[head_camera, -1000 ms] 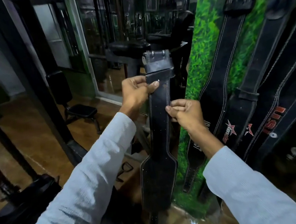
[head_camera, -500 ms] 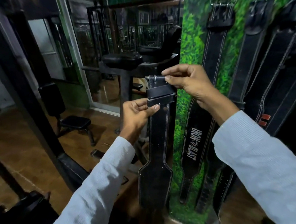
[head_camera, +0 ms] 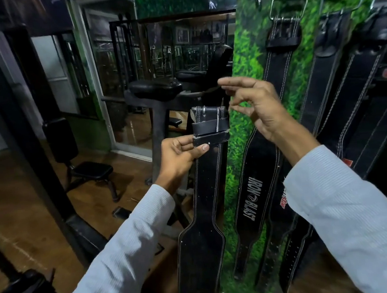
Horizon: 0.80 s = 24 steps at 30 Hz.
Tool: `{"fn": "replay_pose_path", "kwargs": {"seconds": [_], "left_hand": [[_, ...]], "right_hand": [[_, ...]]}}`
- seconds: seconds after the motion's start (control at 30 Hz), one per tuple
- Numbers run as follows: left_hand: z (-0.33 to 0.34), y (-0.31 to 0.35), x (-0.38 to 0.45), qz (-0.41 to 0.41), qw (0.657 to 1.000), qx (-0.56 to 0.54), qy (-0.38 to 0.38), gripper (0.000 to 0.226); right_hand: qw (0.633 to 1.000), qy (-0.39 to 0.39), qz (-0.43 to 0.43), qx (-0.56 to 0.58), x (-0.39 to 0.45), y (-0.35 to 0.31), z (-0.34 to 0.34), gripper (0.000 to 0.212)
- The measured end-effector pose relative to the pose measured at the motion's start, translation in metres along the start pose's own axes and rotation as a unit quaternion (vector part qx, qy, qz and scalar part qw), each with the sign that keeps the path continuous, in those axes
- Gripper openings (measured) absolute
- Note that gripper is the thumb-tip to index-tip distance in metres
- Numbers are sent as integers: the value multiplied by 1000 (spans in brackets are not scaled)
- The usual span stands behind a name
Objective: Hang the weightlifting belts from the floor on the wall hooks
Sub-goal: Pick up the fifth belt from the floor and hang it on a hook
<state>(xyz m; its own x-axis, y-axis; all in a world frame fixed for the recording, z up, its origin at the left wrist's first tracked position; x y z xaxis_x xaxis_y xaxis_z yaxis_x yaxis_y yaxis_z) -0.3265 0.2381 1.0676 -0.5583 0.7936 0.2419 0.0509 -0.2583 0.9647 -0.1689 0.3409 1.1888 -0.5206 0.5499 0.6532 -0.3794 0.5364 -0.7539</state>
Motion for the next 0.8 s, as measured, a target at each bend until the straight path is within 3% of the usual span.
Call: {"fn": "replay_pose_path", "kwargs": {"seconds": [0.03,0.1,0.13,0.2,0.3,0.4,0.47,0.57,0.6,0.67,0.7,0.77,0.8], "left_hand": [[1,0,3,2,1000,1,-4,30],[7,-1,8,5,1000,6,-15,31],[10,-2,11,5,1000,9,-20,30],[14,-4,16,1,1000,2,-29,29],[12,-7,27,5,999,-5,-32,28],[15,-5,37,9,999,-12,-42,28],[23,-3,44,11,998,-15,-53,27],[34,-3,53,10,998,-12,-66,26],[36,-4,56,10,997,-15,-70,25],[36,-5,62,11,997,-19,-73,24],[36,-5,65,12,997,-20,-73,24],[37,-3,71,17,997,-19,-75,23],[39,-1,74,21,997,-18,-77,22]], "right_hand": [[998,-9,42,-43,1,7,1,24],[982,-46,108,-148,3,19,6,35],[975,-61,112,-180,5,23,11,38],[985,-56,28,-160,13,11,18,9],[998,-13,-34,-58,24,0,3,36],[989,-6,43,-139,31,15,-11,17],[968,-41,123,-215,29,36,-10,46],[990,-42,26,-131,38,22,2,11],[997,-19,-1,-81,44,16,-2,30],[1000,28,-8,-9,50,8,-14,42],[999,43,4,-20,52,8,-22,37],[983,48,91,-149,51,21,-36,12],[967,33,150,-204,48,31,-39,21]]}}
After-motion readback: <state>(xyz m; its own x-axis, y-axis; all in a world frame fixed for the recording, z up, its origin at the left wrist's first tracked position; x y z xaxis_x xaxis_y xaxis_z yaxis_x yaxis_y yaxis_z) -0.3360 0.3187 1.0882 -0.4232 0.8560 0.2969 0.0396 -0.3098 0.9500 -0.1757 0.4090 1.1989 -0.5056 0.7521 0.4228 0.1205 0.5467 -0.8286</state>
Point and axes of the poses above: each hand's wrist, its own x-axis towards the middle knuckle, its own z-axis out of the palm, y = z × x, the point moved 9 cm from there along x, towards the middle knuckle, and after that the axes turned 11 degrees about -z, right-handed, at the moved point
